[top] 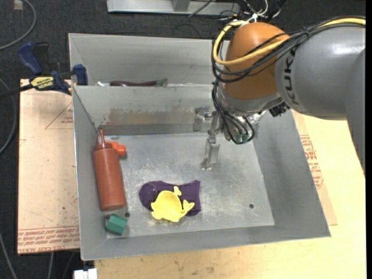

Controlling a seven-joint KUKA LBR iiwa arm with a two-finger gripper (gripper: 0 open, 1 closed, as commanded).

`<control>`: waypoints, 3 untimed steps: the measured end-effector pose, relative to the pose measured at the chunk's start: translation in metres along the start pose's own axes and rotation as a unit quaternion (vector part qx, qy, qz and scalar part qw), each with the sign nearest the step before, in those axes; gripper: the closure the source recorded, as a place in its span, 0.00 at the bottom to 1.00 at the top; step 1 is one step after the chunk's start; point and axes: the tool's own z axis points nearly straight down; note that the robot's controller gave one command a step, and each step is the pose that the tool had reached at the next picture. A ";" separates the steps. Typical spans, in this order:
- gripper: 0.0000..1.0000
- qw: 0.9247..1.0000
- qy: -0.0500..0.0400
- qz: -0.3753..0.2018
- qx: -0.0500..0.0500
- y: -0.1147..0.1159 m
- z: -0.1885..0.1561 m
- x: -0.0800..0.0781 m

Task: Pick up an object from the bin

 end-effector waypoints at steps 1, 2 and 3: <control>0.00 1.000 -0.004 0.000 0.000 0.000 -0.005 -0.002; 0.00 1.000 -0.004 -0.015 0.000 0.041 0.062 0.039; 0.00 0.999 0.001 -0.038 0.000 0.054 0.081 0.057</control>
Offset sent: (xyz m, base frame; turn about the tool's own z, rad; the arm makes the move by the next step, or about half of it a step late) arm -0.0680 0.0693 -0.1062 -0.0503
